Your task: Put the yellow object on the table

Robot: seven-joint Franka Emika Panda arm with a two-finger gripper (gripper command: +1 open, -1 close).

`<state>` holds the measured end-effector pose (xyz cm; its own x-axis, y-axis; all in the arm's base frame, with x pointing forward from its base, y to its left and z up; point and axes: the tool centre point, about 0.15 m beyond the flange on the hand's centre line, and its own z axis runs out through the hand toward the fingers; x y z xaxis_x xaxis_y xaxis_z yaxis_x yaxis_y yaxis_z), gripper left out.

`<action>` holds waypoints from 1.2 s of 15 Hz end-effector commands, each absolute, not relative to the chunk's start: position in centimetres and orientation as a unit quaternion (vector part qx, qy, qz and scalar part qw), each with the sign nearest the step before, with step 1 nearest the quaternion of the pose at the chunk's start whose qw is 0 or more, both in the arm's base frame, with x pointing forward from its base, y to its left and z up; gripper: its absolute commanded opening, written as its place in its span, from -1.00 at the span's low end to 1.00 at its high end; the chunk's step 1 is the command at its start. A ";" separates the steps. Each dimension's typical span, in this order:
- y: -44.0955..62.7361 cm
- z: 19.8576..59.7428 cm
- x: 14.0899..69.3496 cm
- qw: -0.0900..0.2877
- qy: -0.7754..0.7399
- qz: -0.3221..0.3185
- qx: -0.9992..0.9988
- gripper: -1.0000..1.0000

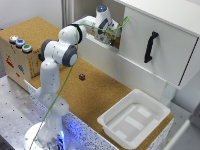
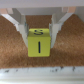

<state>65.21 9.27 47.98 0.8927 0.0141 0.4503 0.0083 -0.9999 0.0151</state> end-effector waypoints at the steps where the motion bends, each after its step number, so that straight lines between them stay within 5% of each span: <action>1: 8.2 47.3 56.0 0.040 -0.048 0.244 0.968 -1.00; 10: 5.0 37.6 44.4 0.024 -0.059 0.144 0.988 -1.00; 18: 5.4 28.9 42.4 0.005 -0.016 0.073 0.997 -1.00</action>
